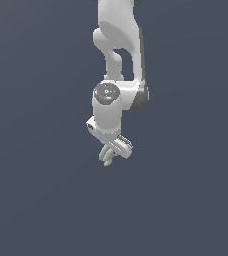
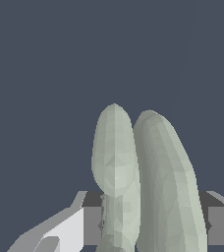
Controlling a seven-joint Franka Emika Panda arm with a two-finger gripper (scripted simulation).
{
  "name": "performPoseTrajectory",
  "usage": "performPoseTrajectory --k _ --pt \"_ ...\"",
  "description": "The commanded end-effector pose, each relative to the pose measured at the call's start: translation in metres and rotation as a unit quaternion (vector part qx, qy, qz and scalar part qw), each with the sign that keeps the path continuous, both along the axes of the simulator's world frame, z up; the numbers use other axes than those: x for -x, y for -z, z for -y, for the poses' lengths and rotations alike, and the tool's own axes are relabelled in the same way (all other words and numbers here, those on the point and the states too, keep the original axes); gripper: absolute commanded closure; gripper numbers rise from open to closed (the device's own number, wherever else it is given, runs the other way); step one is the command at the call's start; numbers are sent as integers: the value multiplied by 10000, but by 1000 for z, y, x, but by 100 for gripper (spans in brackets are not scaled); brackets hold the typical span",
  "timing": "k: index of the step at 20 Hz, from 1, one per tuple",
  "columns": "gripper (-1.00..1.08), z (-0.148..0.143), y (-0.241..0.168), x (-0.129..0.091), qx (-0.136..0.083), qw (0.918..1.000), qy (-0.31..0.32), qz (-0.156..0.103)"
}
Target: Pick up the object and move it to a goal position.
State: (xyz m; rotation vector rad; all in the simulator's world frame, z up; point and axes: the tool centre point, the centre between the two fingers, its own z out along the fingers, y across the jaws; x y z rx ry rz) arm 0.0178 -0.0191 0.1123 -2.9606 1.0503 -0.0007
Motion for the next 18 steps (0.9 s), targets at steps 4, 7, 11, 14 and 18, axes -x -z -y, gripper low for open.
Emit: performPoseTrajectory --k 4,7,11,14,18 --pt "108 51 -18 -14 1 10000 4 3" --pt "108 82 -29 -22 1 10000 1 2" --pt "108 120 -43 -34 1 10000 -2 0" --pt "108 141 -50 -41 1 10000 -2 0" --pt "108 160 -57 -47 1 10000 -2 0"
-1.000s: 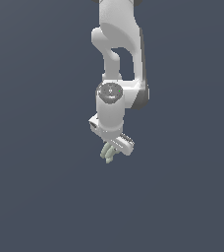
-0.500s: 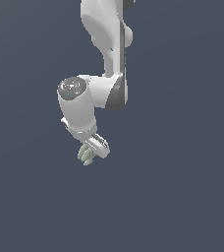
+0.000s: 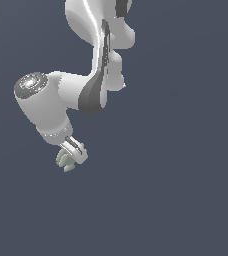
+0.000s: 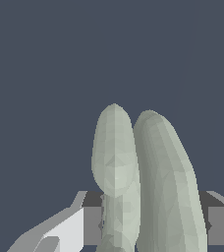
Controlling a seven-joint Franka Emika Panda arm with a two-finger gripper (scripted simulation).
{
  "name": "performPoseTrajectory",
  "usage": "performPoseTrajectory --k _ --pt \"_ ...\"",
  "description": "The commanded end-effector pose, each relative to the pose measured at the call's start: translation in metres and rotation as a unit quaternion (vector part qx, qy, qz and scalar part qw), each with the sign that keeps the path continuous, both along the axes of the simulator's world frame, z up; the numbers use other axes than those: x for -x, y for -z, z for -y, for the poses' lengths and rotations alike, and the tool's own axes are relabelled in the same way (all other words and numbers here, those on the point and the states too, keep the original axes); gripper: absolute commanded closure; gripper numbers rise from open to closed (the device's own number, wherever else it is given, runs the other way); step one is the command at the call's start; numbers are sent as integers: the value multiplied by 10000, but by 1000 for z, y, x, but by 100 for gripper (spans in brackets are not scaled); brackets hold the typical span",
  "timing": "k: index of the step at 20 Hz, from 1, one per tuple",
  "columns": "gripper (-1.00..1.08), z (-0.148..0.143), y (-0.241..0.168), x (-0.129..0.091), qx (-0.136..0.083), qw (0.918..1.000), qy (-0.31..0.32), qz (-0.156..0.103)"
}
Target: Pick up the object and move it to a goal position.
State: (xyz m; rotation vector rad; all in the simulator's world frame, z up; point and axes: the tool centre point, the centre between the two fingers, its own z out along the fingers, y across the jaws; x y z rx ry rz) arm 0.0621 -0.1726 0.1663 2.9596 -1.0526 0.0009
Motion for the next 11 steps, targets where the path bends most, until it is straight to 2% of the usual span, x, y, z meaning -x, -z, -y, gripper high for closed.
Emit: performPoseTrajectory --k 1,11 --pt "108 10 -4 -4 -2 10000 -10 0" --pt "108 20 -8 -9 -2 10000 -10 0"
